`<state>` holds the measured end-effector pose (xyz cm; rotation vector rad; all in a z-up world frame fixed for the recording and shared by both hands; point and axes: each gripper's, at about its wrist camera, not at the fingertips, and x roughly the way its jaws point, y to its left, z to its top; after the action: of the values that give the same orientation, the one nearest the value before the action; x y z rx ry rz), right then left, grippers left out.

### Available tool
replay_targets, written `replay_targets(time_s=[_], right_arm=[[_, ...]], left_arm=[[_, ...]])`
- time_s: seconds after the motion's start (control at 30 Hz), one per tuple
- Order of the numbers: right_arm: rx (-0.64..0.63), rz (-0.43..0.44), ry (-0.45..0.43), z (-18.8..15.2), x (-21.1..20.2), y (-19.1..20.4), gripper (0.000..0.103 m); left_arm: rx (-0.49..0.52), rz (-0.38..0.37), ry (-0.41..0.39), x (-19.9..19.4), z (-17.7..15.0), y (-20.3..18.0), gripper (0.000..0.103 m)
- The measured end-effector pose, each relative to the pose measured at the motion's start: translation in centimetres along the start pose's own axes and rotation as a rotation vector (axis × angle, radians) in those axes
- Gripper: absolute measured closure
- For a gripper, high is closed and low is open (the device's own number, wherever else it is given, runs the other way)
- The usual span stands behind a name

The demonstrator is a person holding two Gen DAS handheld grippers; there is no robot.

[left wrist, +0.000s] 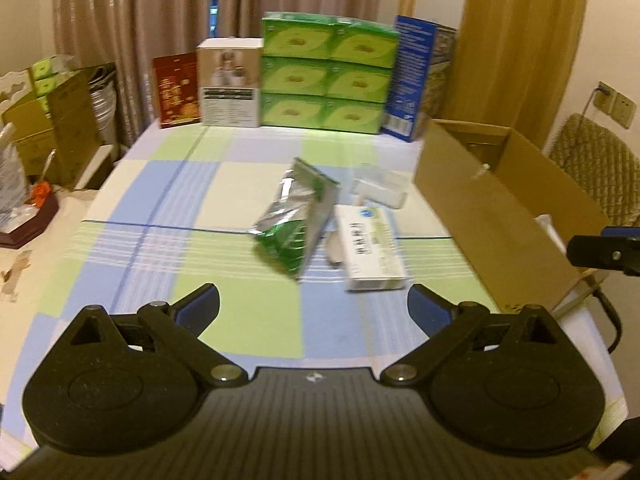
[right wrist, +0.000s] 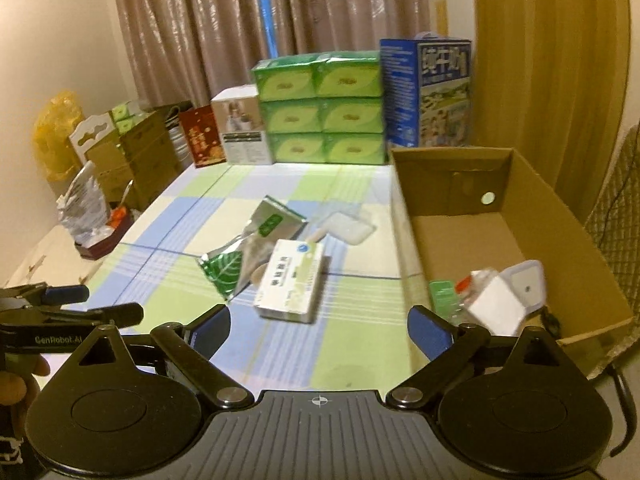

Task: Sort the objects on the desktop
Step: 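Move both tools back over the table toward the tablet box and spoon, then grasp the white Mecobalamin tablets box with the right tool while the left tool approaches the spoon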

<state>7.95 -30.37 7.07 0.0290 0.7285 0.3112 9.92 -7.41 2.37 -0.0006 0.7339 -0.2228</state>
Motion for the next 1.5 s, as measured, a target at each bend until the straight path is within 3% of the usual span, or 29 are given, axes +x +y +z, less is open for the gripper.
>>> replay_targets(time_s=[0.3,0.73,1.5], right_arm=[[-0.016,0.009,0.011,-0.7,1.4,2.2,0.008],[-0.026,0.01,0.058,-1.0,6.0,3.7,0.008],[-0.003,-0.019,0.132,-0.8,18.3,2.3,0.008]], left_arm=[[-0.026,0.043,0.002,-0.2,-0.7,3.7,0.004],[-0.015,0.035,0.022,1.9,-0.8,6.2,0.004],[0.035,0.002,0.078,11.3,0.6,7.5,0.004]])
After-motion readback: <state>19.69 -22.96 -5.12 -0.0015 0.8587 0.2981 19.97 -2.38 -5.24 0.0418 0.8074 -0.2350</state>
